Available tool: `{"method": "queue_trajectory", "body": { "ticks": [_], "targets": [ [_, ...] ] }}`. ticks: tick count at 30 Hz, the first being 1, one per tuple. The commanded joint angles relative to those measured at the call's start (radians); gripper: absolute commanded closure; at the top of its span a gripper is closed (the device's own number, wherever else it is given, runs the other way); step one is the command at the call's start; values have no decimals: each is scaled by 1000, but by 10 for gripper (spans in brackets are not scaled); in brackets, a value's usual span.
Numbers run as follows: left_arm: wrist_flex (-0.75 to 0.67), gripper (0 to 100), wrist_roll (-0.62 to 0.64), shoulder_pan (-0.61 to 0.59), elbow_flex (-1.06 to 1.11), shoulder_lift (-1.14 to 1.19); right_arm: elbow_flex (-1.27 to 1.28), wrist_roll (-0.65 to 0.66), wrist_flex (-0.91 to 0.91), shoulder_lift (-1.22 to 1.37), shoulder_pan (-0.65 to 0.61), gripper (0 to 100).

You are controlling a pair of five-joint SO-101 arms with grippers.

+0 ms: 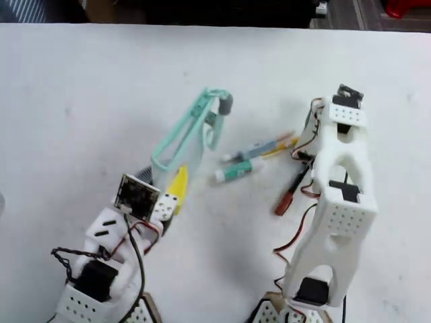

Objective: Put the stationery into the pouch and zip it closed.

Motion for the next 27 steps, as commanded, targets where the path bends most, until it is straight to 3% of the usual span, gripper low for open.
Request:
{"method": "queue_trajectory", "body": {
  "ticks": [1, 7, 14, 27],
  "targets": [
    [-3, 902, -3, -4, -8, 2, -143, 57, 114, -166, -15, 982],
    [-3, 902, -3, -7, -6, 2, -434, 153, 306, -421, -12, 982],
    [-3, 898, -3, -7, -8, 2, -597, 278, 311, -792, -33, 982],
    [-2, 898, -3, -7, -5, 2, -585, 321, 309, -1219, -433, 982]
  ]
}}
